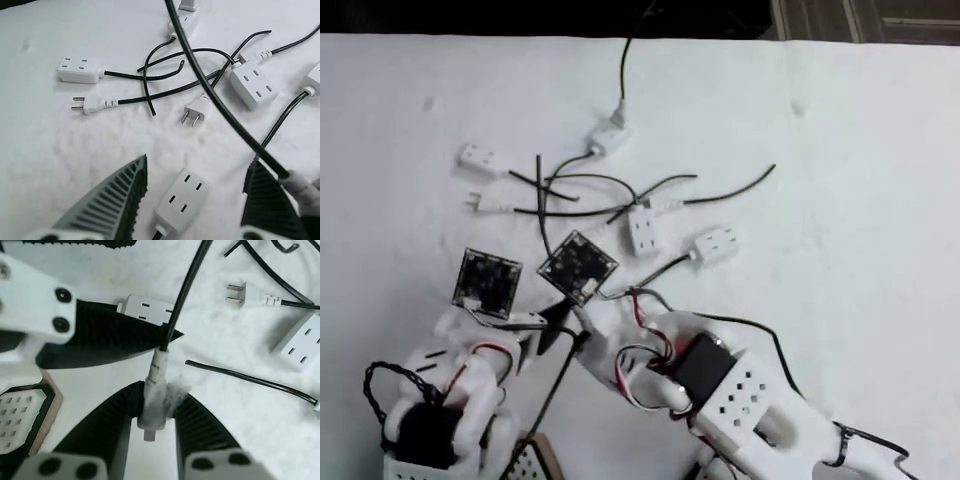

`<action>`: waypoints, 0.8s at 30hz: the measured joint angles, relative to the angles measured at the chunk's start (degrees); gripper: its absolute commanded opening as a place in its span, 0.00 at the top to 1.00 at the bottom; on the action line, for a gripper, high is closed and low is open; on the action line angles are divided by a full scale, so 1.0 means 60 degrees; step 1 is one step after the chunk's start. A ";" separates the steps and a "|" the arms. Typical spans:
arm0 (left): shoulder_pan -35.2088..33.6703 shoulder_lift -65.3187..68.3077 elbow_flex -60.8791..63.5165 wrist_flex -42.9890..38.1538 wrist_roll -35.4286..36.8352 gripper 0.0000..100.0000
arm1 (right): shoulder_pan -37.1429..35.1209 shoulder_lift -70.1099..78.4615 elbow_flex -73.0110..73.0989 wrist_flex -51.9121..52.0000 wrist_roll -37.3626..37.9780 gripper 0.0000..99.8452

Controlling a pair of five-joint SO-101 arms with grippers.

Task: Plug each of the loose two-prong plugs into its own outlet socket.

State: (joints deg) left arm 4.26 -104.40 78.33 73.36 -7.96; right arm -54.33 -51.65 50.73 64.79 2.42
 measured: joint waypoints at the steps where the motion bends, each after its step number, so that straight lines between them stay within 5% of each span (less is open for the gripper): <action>1: 0.0088 0.0000 0.0000 0.0029 0.0000 0.69 | 0.0000 0.0000 0.0000 0.0000 0.0000 0.98; 11: 0.0894 0.0088 -0.0454 0.0322 0.1114 0.69 | 0.0015 0.0000 0.0015 0.0000 0.0000 0.98; 24: 0.0923 0.0088 -0.1407 0.0718 0.1172 0.69 | 0.0000 0.0029 0.0015 -0.0088 -0.0015 0.98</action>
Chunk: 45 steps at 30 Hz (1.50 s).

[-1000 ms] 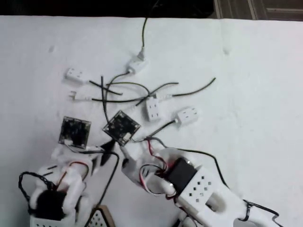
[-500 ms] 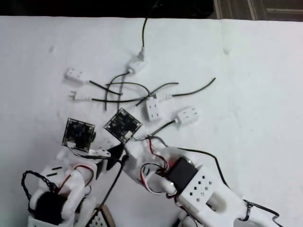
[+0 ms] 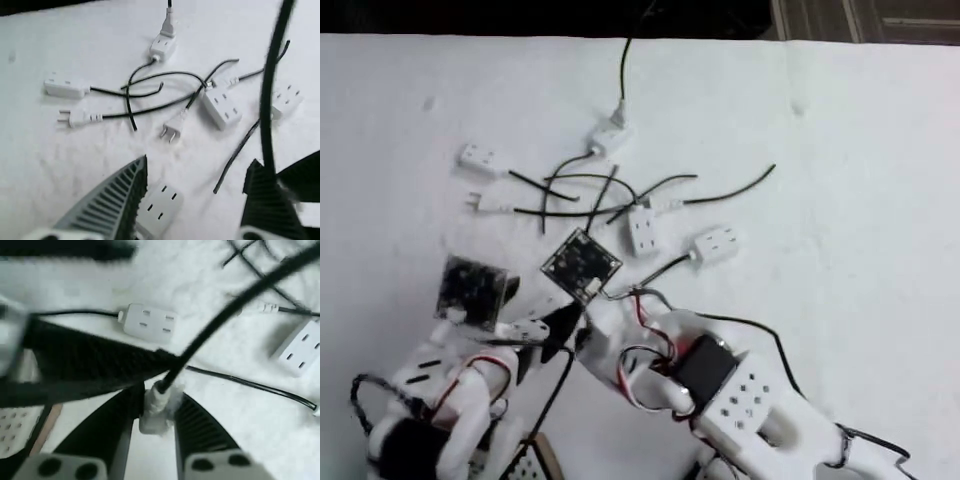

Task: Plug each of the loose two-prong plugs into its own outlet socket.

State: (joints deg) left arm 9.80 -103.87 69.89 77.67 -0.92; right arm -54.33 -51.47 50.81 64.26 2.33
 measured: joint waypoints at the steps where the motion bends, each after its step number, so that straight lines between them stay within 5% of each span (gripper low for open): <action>1: -0.0015 -0.0132 -0.0147 0.0015 0.0000 0.69 | 0.0000 0.0000 0.0000 0.0000 0.0000 0.98; 12: 0.0381 -0.0117 -0.0293 0.0015 0.0000 0.69 | 0.0000 -0.0015 0.0718 -0.0791 0.0000 0.98; 18: -0.0484 -0.0117 -0.0352 0.0015 0.0000 0.69 | -0.0044 -0.0015 0.0718 -0.0821 0.0000 0.98; 28: -0.3516 -0.0117 -0.0821 0.0015 0.0015 0.69 | -0.0015 -0.0015 0.0615 -0.0850 -0.1084 0.98; 37: -0.7092 -0.0117 0.0440 -0.0322 0.0015 0.69 | -0.0029 -0.0015 0.0938 -0.3590 -0.1758 0.98; 45: -0.7722 0.0000 0.2110 -0.1451 0.0015 0.69 | -0.0029 0.1817 0.1670 -0.6447 -0.1773 0.98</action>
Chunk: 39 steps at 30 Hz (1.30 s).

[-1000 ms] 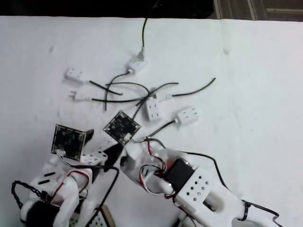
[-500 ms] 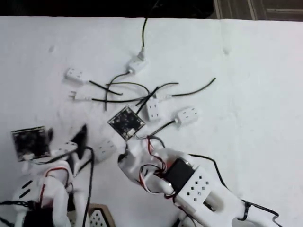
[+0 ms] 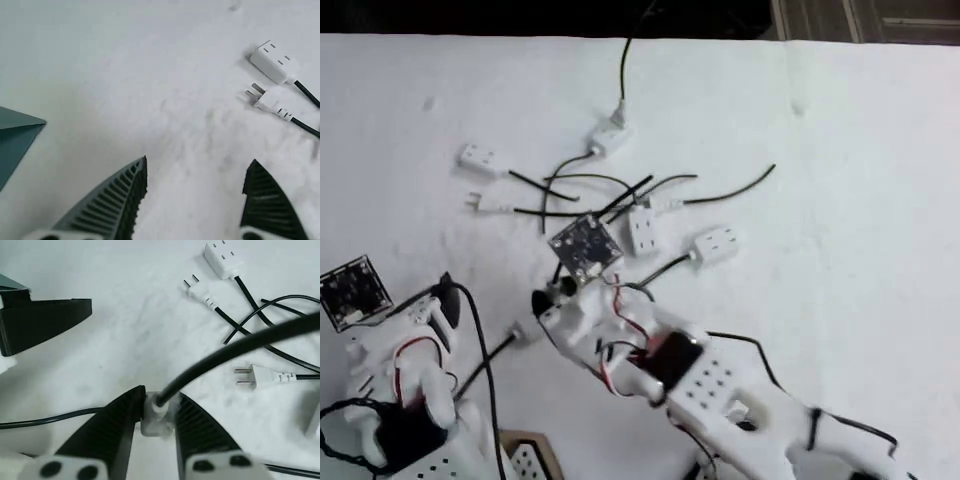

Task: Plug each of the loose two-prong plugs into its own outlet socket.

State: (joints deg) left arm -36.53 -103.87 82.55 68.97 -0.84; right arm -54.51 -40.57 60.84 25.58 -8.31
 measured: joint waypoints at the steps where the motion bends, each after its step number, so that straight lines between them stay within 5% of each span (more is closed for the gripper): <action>1: 0.0000 -0.0015 0.0044 0.0000 0.0000 0.69 | 0.0000 0.0410 0.0000 -0.0308 0.0000 0.98; 10: 0.0000 0.0000 0.0132 0.0000 0.0000 0.69 | 0.0513 0.2784 0.0015 -0.2168 0.0249 0.98; 39: 0.0000 0.0000 0.0132 0.0000 0.0000 0.69 | 0.0542 0.4425 -0.0015 -0.3297 0.0264 0.98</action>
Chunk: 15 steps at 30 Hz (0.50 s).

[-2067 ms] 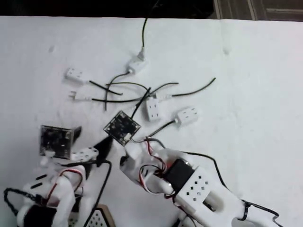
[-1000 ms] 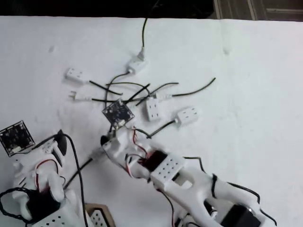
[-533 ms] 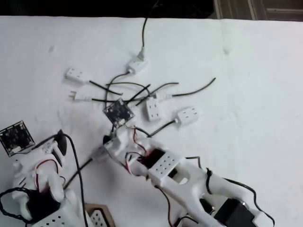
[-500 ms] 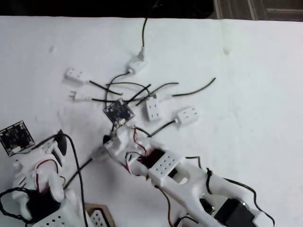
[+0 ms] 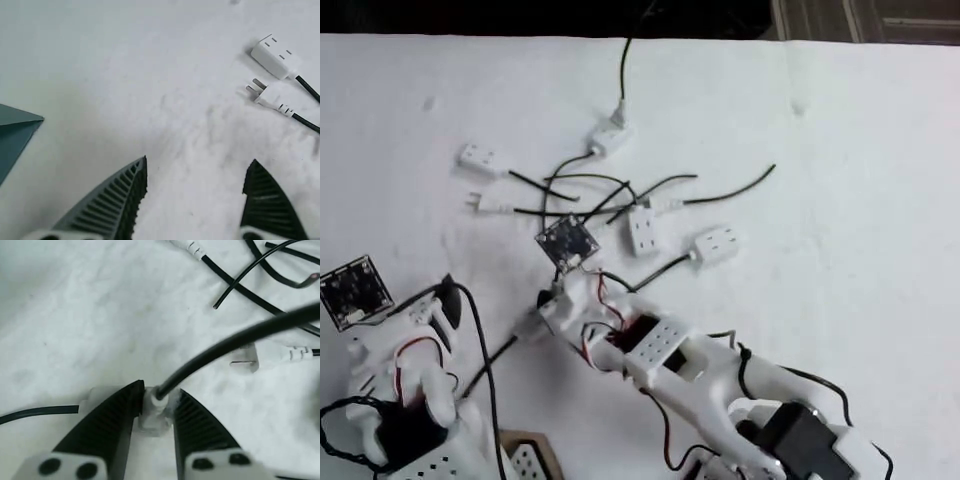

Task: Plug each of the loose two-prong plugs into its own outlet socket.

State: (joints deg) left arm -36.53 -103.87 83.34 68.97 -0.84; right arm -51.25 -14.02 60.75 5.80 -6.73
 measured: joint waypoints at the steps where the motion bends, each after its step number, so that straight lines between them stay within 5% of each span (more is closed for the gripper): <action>1: 0.0000 0.0000 0.0000 0.0000 0.0000 0.69 | 0.0000 0.0000 0.0000 0.0000 0.0000 0.98; 10: 0.0000 0.0000 0.0000 0.0000 0.0000 0.69 | -0.0352 0.0059 0.0044 0.0659 0.0088 0.98; 15: 0.0000 0.0000 0.0000 0.0000 0.0000 0.69 | -0.0425 0.0044 -0.0029 0.0879 0.1231 0.98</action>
State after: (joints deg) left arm -36.53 -103.87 83.34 68.97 -0.84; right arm -53.80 -13.76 60.57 11.08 0.66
